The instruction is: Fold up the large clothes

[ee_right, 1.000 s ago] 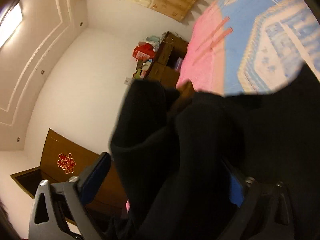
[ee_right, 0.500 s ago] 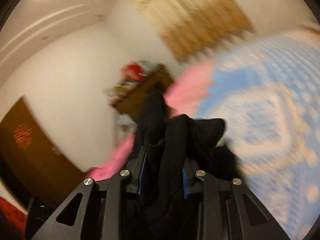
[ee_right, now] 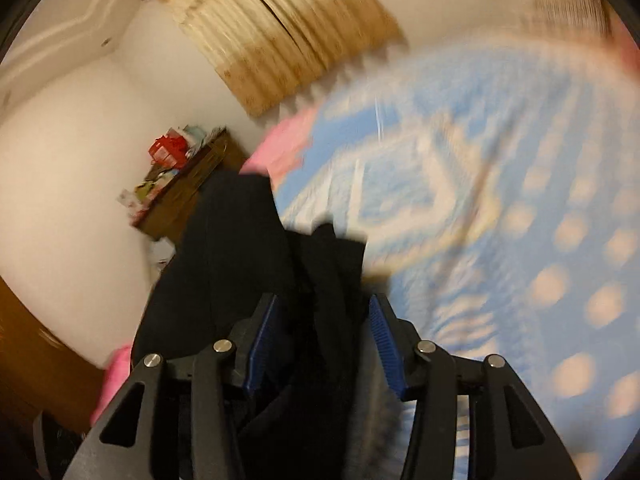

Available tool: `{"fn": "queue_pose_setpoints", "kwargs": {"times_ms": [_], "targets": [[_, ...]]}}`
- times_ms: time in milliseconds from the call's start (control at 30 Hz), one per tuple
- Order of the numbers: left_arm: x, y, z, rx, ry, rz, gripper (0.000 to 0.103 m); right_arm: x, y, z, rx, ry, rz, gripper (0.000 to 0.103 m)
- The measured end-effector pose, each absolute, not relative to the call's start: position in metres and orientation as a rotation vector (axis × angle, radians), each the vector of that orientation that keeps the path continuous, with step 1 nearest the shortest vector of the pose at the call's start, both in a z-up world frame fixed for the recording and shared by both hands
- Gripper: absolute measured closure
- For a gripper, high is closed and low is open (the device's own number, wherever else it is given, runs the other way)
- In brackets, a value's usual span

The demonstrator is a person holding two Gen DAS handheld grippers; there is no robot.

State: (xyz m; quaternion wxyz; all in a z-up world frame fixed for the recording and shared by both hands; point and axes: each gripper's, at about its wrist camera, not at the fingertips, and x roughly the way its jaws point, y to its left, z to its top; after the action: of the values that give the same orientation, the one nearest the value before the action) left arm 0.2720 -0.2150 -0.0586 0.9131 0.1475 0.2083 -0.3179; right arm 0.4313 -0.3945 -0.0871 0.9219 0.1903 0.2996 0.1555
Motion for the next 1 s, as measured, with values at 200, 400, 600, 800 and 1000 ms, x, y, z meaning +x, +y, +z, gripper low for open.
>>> {"fn": "queue_pose_setpoints", "kwargs": {"times_ms": [200,400,600,800,1000], "targets": [[0.251,-0.203,-0.049,0.290,0.439,-0.710,0.028,0.443,-0.320,-0.053,0.186,0.627,0.462,0.054],[0.225,-0.133,-0.056,0.242,0.544,-0.725,0.027,0.471,-0.304,-0.114,0.148,0.748,0.382,0.055],[0.259,-0.058,-0.042,0.006,0.706,-0.705,0.028,0.452,-0.335,-0.133,0.335,0.712,0.379,0.055],[0.292,-0.056,0.014,-0.100,0.529,-0.612,0.021,0.414,-0.333,-0.142,0.358,0.700,0.305,0.055],[0.376,-0.098,0.017,-0.042,0.556,-0.404,0.009,0.399,-0.337,-0.139,0.394,0.760,0.274,0.055]]}}
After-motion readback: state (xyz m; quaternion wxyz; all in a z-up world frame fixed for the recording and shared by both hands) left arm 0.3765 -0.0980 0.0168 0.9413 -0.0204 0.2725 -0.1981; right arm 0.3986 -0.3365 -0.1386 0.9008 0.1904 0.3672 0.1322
